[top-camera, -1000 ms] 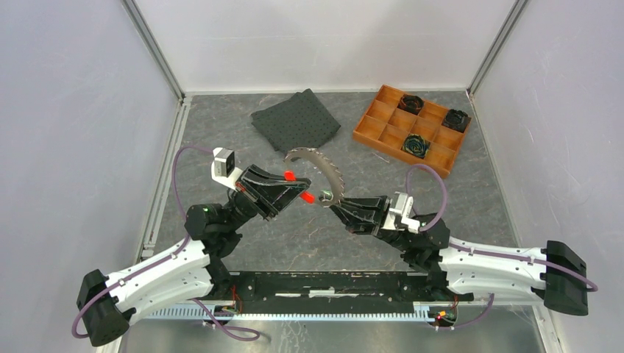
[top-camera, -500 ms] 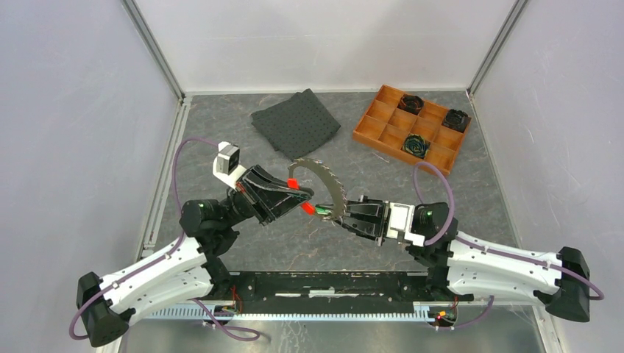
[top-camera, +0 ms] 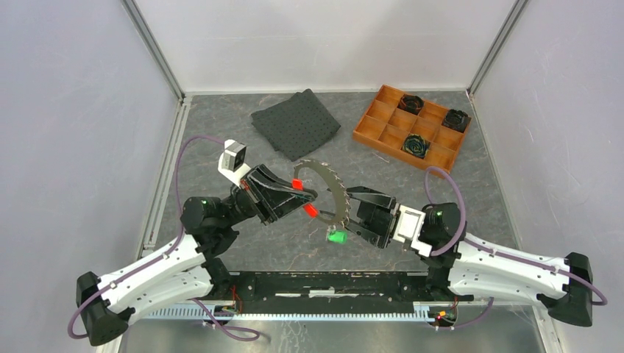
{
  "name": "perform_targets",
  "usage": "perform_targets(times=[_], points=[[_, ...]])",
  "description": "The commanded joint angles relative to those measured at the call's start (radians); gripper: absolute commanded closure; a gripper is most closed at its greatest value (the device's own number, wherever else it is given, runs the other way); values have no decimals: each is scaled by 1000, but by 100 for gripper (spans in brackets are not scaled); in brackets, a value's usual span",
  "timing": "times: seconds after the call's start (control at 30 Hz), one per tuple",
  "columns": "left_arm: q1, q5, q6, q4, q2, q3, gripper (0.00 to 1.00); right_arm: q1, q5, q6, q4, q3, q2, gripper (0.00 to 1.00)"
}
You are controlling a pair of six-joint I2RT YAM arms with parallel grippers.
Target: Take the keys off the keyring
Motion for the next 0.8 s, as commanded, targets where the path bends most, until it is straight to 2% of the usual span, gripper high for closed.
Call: perform_targets(times=[0.0,0.13,0.3,0.53,0.77], points=[[7,-64,151,-138,-10,24,98,8,-101,26,115,67,-35,47],[7,-67,263,-210,-20,75,98,8,52,-8,11,67,-56,43],[7,-59,327,-250,-14,130,98,9,248,-53,-163,61,-99,39],[7,-108,297,-128,-5,79,98,8,390,-7,-269,-24,-188,36],[7,-96,266,-47,21,64,98,8,518,37,-348,-106,-305,32]])
